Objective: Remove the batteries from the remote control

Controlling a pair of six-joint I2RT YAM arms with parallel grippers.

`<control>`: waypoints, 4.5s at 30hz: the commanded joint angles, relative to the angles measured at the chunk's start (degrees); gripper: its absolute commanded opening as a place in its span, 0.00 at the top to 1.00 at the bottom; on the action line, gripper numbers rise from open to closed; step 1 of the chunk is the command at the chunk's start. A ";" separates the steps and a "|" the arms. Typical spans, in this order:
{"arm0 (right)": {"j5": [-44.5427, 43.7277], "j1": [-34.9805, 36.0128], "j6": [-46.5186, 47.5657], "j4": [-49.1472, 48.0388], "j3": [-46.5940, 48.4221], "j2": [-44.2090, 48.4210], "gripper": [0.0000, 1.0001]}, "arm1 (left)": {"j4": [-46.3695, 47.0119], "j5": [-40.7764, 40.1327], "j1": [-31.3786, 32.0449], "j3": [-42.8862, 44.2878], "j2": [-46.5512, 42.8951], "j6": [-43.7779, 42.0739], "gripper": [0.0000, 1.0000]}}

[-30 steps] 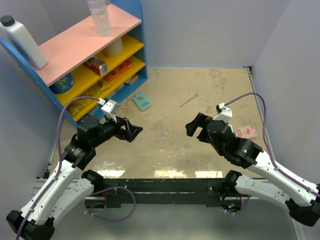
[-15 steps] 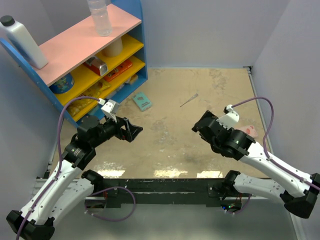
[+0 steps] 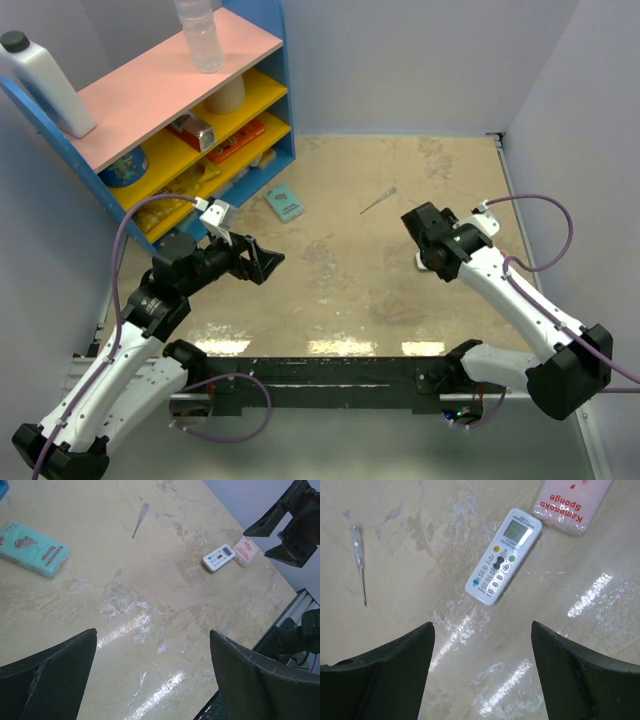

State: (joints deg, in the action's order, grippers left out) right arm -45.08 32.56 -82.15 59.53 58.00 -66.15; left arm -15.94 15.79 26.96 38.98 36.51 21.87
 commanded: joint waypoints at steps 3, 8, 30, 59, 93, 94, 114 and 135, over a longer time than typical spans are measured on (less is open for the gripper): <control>8.32 -13.02 5.59 -9.69 0.89 -7.03 0.23 | 0.83 -0.68 -0.33 0.39 -1.00 -0.07 0.02; 14.92 -20.23 5.78 -11.89 3.08 -16.71 0.27 | -0.14 -2.52 -0.42 0.92 -1.35 0.02 0.02; 21.26 -27.72 4.54 -13.47 5.20 -31.94 0.27 | 0.56 -0.76 -0.24 0.48 -1.09 0.02 0.03; 20.12 -28.16 9.45 -17.25 1.59 -28.60 0.59 | 0.39 -2.69 0.55 0.31 -1.88 0.37 0.06; 102.65 -3.82 32.05 -95.39 -21.96 5.07 0.75 | 35.54 26.66 0.81 -0.75 12.44 24.62 0.04; 102.56 -3.55 31.96 -95.39 -21.88 4.54 0.75 | 37.72 26.83 0.90 -0.75 13.23 24.97 0.04; 99.13 4.71 30.47 -101.01 -18.45 -1.52 0.75 | 49.16 25.87 3.63 -6.02 17.98 30.77 0.11; 80.87 5.15 43.38 -74.50 -15.55 -1.88 0.23 | 31.09 17.88 4.06 -5.23 19.20 30.17 1.00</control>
State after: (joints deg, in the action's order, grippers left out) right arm 44.80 37.89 -44.80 -24.62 38.61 -68.66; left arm 22.90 37.67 30.83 31.27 54.78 54.54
